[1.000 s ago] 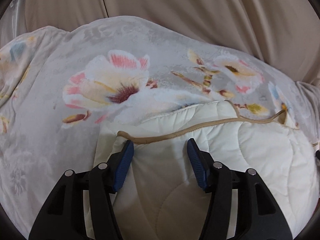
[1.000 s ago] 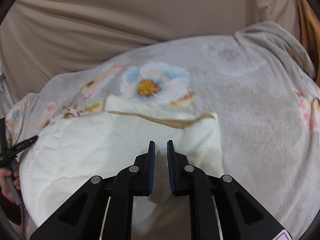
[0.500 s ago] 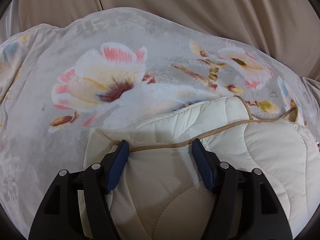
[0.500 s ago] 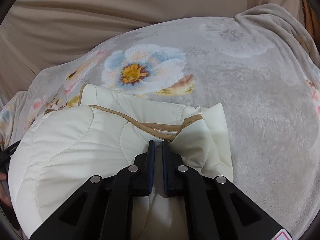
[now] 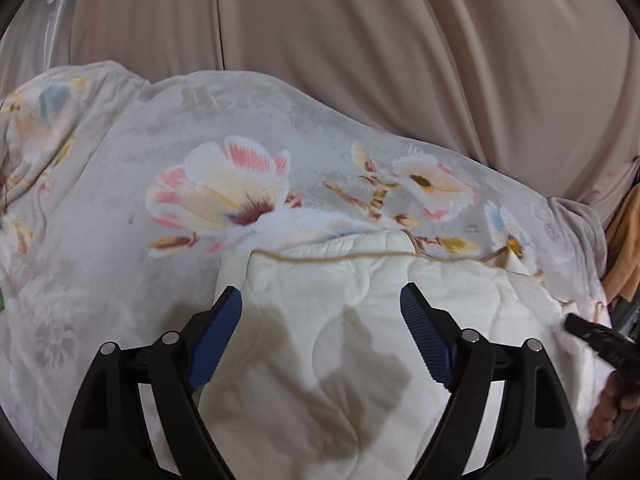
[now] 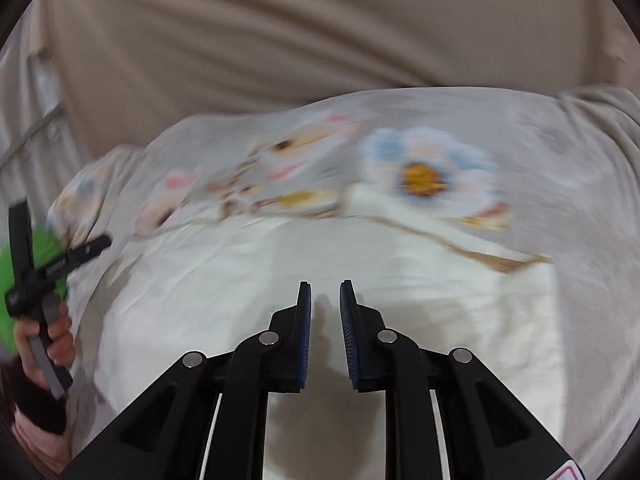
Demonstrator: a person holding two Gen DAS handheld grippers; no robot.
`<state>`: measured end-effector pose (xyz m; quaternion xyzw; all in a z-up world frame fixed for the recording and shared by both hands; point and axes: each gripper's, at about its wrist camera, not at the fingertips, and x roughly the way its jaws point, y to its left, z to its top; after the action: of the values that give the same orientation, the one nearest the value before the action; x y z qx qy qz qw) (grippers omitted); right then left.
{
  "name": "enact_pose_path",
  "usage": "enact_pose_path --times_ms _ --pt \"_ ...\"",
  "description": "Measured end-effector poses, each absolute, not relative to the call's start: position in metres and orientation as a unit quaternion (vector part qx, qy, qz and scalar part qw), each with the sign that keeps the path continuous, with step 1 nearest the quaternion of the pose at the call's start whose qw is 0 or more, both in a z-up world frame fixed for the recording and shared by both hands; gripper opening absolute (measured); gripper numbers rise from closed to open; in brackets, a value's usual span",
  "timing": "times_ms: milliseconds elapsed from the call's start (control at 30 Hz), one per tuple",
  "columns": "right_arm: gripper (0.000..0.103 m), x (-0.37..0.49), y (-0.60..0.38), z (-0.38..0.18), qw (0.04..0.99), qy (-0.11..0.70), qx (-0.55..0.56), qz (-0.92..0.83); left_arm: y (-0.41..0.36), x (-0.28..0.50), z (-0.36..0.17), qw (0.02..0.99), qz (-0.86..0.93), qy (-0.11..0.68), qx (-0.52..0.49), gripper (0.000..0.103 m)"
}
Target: Fold large clothes
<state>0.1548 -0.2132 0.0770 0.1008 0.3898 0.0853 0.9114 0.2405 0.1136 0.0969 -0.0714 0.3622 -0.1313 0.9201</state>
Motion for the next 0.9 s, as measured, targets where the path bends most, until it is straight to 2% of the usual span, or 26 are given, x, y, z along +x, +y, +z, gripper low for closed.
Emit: enact_pose_path --times_ms 167,233,367,467,633,767,900 --pt "0.017 0.206 -0.158 0.048 0.896 0.432 0.036 0.1 0.136 0.226 0.081 0.903 -0.121 0.4 -0.098 0.079" --pt "0.012 0.223 -0.15 0.03 0.891 0.444 0.02 0.09 0.145 0.223 0.069 0.898 -0.109 0.414 -0.101 0.08" --pt "0.01 0.229 -0.147 0.02 0.898 0.432 0.007 0.085 0.157 0.217 0.039 0.886 -0.102 0.436 -0.12 0.087" --pt "0.01 0.229 -0.15 0.022 0.898 0.429 0.017 0.092 0.167 0.214 0.027 0.867 -0.114 0.453 -0.171 0.087" --pt "0.01 0.211 -0.175 0.05 0.899 0.402 0.116 0.13 0.179 0.201 0.019 0.848 -0.128 0.468 -0.213 0.088" --pt "0.011 0.219 -0.168 0.041 0.882 0.428 0.128 0.15 0.172 0.188 0.018 0.851 -0.13 0.464 -0.208 0.092" --pt "0.006 0.231 -0.158 0.024 0.877 0.444 0.116 0.144 0.163 0.191 0.02 0.854 -0.131 0.463 -0.197 0.094"
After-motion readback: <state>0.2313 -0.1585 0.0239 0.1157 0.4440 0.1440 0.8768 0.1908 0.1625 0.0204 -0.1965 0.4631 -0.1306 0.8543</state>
